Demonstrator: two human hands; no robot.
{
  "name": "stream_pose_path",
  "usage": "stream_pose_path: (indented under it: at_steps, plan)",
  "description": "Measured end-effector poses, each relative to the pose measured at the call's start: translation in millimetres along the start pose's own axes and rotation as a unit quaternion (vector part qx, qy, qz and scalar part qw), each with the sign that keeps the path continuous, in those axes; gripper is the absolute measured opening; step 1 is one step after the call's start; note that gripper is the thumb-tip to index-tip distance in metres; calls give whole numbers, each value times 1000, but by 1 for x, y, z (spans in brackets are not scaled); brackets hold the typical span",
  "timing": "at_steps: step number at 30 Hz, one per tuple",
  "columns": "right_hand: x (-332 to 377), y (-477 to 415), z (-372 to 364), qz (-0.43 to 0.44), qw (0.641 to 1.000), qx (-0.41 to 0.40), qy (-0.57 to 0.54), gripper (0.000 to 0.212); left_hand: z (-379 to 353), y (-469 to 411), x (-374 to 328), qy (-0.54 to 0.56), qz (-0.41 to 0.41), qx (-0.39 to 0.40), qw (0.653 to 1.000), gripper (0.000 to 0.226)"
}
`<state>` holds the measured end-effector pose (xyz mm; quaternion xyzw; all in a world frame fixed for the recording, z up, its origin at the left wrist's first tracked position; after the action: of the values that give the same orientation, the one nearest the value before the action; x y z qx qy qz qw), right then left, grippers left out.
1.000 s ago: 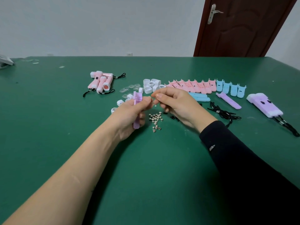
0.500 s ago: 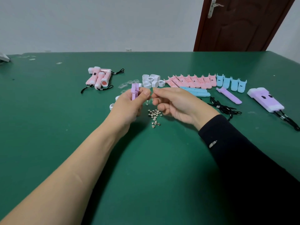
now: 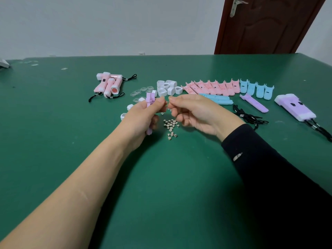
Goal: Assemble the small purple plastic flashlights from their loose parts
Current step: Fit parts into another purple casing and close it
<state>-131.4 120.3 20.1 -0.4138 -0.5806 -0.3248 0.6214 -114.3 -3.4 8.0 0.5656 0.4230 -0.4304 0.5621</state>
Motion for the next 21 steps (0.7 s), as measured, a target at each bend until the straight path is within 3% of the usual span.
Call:
stream_pose_path:
  at_steps: [6, 13, 21]
  plan:
    - [-3, 0, -2, -9, 999, -8, -32, 19, -6, 1, 2, -41, 2, 13, 999, 35]
    - [4, -3, -1, 15, 995, -52, -78, 12, -11, 0, 5, -22, 16, 15, 1000, 35]
    - [18, -2, 2, 73, 996, -60, 0, 11, -26, 7, 10, 138, 106, 102, 979, 25]
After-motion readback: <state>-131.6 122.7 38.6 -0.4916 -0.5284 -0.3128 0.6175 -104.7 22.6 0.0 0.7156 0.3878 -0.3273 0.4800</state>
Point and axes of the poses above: each hand's wrist, its own y-axis away from the middle knuckle, its own z-axis out of the back of the hand, x = y × z, the point moved 9 cm from there along -y, towards the middle knuckle, and after that the axes turned 15 degrees about z, right-handed, at the moved point
